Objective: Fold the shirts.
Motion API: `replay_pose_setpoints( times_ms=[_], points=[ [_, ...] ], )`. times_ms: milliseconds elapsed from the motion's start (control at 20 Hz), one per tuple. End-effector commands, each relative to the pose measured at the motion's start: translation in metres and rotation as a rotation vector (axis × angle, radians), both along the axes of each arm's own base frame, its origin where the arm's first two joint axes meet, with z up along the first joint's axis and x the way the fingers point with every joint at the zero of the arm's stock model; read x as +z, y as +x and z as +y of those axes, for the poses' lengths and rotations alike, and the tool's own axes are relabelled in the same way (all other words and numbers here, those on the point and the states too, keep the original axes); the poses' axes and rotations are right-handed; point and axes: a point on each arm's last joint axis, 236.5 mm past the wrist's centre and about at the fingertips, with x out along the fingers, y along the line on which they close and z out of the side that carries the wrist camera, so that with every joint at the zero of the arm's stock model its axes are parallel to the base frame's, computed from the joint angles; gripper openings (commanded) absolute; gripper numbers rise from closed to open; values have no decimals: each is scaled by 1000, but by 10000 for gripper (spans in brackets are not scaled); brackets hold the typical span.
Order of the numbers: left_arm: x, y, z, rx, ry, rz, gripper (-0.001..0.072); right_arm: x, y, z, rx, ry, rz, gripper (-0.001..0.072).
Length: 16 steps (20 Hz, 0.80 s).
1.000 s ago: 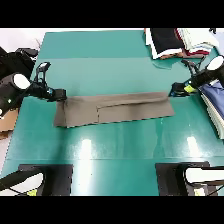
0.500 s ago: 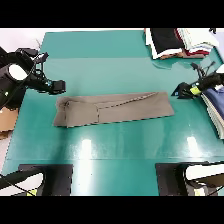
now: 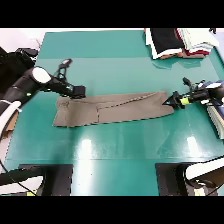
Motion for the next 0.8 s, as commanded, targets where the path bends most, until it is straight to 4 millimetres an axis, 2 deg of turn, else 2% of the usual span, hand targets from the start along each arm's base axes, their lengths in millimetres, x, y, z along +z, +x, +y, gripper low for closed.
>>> replay_pose_setpoints(
  times_ms=[0, 100, 250, 350, 450, 550, 750],
  points=[
    [-16, 1, -54, -42, -57, -4, 28, 10, 15, 27, 68, 21, -86, 14],
    [-26, 1, -81, -73, -78, 17, 28, 47, 25, 28, 108, 27, -159, 14],
    [-37, 11, -118, -107, -96, 8, 28, 126, 36, 38, 158, 1, -297, 13],
    [-45, 16, -140, -130, -105, 11, 28, 178, 40, 55, 174, -29, -397, 13],
    [-57, 21, -157, -141, -111, 13, 28, 222, 38, 81, 212, -45, -491, 14],
    [-64, 21, -172, -147, -131, 31, 28, 257, 32, 111, 268, -44, -569, 13],
    [-74, 23, -185, -148, -149, 50, 28, 295, 19, 168, 363, -15, -661, 14]
  ],
)
